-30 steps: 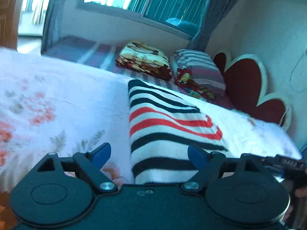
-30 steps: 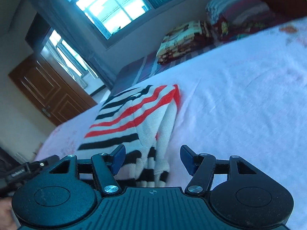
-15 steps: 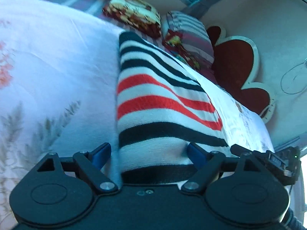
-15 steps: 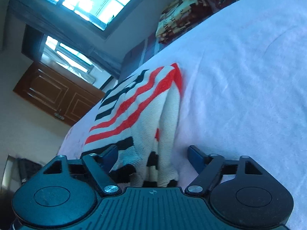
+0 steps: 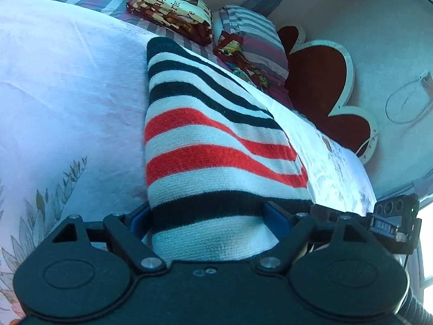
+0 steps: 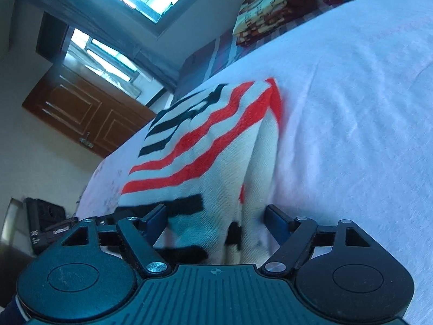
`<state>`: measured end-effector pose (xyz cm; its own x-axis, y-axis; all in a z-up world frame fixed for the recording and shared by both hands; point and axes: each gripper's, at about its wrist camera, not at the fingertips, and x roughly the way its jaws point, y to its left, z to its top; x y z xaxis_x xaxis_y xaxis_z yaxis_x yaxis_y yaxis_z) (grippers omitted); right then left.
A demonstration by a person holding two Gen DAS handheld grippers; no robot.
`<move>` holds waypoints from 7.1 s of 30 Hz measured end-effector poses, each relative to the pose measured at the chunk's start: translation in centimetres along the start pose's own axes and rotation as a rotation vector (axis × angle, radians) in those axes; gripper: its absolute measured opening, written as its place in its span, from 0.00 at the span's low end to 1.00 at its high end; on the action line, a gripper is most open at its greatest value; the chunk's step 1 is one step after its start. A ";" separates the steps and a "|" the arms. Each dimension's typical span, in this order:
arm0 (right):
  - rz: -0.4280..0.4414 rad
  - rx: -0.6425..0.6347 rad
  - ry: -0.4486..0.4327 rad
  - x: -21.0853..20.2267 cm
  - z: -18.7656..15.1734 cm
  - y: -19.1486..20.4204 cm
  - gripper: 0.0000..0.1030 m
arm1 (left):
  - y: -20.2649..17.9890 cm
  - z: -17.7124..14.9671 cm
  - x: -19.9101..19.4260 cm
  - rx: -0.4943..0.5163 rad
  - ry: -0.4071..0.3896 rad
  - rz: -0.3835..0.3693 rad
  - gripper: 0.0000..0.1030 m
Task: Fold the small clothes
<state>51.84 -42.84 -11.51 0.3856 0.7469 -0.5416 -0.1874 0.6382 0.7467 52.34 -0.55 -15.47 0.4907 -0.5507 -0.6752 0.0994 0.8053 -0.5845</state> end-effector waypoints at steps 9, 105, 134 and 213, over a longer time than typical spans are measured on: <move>0.017 0.042 -0.008 0.7 0.9 -0.3 0.73 | 0.5 0.6 0.4 0.013 0.025 -0.031 0.78; -0.232 -0.691 0.072 25.3 -20.8 34.9 0.14 | 21.7 -9.8 -30.8 0.106 -0.183 0.235 0.61; -0.362 -0.534 0.004 20.8 -26.0 32.3 0.15 | 16.5 -16.7 -31.8 0.154 -0.243 0.488 0.72; -0.413 -0.561 -0.465 -14.5 -52.0 44.7 1.00 | -10.6 -42.3 -51.1 0.390 -0.635 0.522 0.96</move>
<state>-9.15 -15.43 9.69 0.8320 0.3582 -0.4236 -0.3236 0.9336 0.1538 -10.37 9.76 6.19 0.9288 0.0361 -0.3688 -0.0400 0.9992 -0.0028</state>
